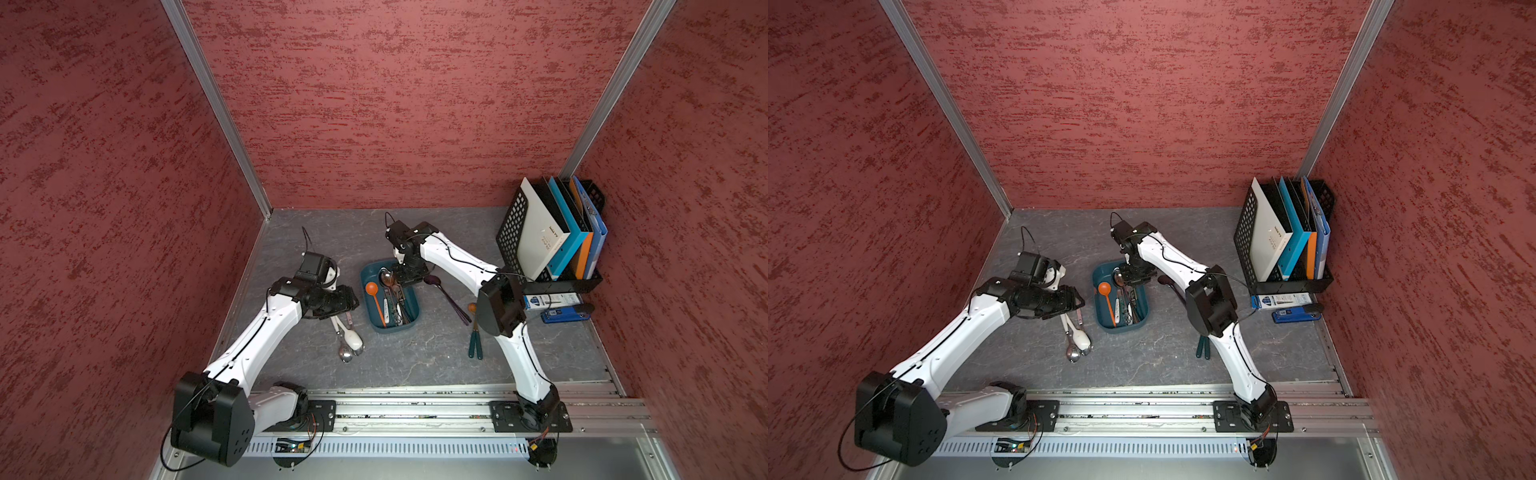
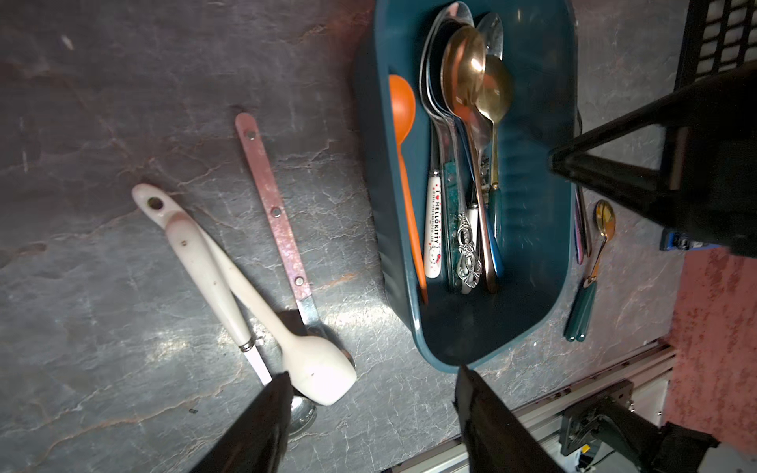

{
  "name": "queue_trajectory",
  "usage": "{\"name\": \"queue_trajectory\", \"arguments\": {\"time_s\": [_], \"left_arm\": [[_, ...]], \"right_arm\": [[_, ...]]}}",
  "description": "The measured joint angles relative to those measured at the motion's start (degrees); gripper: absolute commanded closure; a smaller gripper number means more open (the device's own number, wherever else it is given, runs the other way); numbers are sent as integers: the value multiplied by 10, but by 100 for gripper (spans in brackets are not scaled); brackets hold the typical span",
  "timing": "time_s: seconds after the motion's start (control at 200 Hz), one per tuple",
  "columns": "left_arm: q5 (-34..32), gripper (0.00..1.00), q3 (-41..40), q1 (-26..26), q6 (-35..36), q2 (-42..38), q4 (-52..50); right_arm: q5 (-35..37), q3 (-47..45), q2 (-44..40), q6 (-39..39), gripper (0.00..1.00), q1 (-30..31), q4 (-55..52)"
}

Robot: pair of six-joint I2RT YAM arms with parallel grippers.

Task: Put the spoon into the storage box
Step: Place the spoon in the storage box, then pick up the spoon from the center of the board.

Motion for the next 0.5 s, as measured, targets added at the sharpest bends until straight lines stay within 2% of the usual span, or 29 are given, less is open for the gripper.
{"name": "queue_trajectory", "arguments": {"time_s": [0.13,0.286,0.501], "left_arm": [[-21,33,24,-42,14,35,-7],[-47,33,71,-82,34,77,-17],[-57,33,96,-97,51,108,-19]], "right_arm": [[15,-84,-95,9,78,-14,17],[29,-226,-202,29,78,-35,37],[28,-407,-285,76,78,-47,51]]}}
